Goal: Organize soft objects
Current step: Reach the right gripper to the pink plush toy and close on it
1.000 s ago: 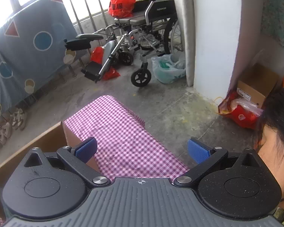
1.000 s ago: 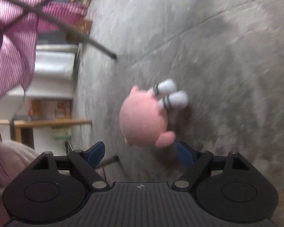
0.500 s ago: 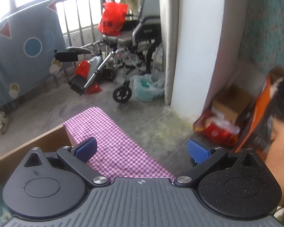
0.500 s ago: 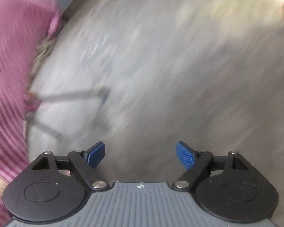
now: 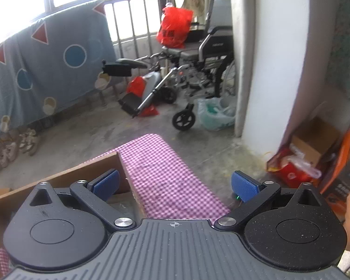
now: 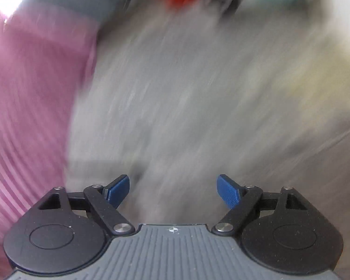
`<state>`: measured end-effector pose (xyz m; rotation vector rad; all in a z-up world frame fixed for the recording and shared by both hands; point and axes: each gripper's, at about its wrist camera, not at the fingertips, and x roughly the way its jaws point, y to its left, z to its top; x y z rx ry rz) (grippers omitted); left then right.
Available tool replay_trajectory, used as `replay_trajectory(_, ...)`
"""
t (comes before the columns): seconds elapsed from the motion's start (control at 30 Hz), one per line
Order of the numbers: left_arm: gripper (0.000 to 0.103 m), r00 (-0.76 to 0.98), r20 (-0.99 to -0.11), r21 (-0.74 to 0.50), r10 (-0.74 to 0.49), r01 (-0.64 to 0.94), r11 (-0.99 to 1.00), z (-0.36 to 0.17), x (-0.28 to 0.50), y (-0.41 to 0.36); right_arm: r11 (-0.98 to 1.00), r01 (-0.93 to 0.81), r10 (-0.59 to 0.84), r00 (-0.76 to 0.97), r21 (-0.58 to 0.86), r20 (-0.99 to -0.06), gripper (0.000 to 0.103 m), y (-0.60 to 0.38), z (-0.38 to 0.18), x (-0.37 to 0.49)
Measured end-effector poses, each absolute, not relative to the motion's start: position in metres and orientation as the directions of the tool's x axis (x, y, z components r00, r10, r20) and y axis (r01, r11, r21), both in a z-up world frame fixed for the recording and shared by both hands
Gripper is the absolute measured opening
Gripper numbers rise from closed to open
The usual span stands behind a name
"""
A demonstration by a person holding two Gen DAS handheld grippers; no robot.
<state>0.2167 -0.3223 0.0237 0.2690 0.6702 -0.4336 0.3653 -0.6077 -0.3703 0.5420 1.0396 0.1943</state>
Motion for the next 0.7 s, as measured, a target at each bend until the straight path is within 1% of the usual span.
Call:
replay_trajectory(0.07, 0.102, 0.701, -0.663, 0.128, -0.264, 0.454, 0.882, 0.019, 0.223, -0.327, 0.820, 0.015, 0.526, 0.372, 0.572, -0.765, 0.083, -0.548, -0.431, 0.360)
replay_trajectory(0.13, 0.102, 0.700, -0.672, 0.154, -0.242, 0.452, 0.879, 0.011, 0.227, -0.333, 0.777, -0.040, 0.613, 0.275, 0.628, -0.741, 0.083, -0.501, -0.471, 0.350)
replay_trajectory(0.17, 0.102, 0.693, -0.684, 0.164, -0.228, 0.450, 0.878, 0.006, 0.231, -0.338, 0.753, -0.073, 0.650, 0.234, 0.653, -0.723, 0.084, -0.480, -0.486, 0.345)
replay_trajectory(0.23, 0.102, 0.675, -0.705, 0.162, -0.217, 0.451, 0.878, -0.003, 0.236, -0.342, 0.735, -0.144, 0.678, 0.189, 0.663, -0.711, 0.084, -0.443, -0.503, 0.330)
replay_trajectory(0.3, 0.102, 0.658, -0.723, 0.155, -0.213, 0.454, 0.877, -0.010, 0.240, -0.347, 0.711, -0.234, 0.701, 0.163, 0.663, -0.694, 0.089, -0.415, -0.506, 0.319)
replay_trajectory(0.37, 0.102, 0.652, -0.730, 0.160, -0.205, 0.454, 0.876, -0.013, 0.242, -0.350, 0.676, -0.294, 0.731, 0.149, 0.676, -0.666, 0.098, -0.394, -0.507, 0.316)
replay_trajectory(0.47, 0.102, 0.649, -0.735, 0.172, -0.195, 0.457, 0.873, -0.017, 0.240, -0.354, 0.625, -0.362, 0.767, 0.119, 0.691, -0.631, 0.100, -0.372, -0.501, 0.311)
replay_trajectory(0.6, 0.102, 0.639, -0.748, 0.187, -0.180, 0.463, 0.867, -0.022, 0.241, -0.358, 0.609, -0.429, 0.762, 0.083, 0.668, -0.642, 0.102, -0.335, -0.498, 0.307)
replay_trajectory(0.7, 0.102, 0.635, -0.752, 0.189, -0.175, 0.463, 0.866, -0.024, 0.241, -0.358, 0.584, -0.462, 0.760, 0.023, 0.667, -0.649, 0.103, -0.318, -0.501, 0.304)
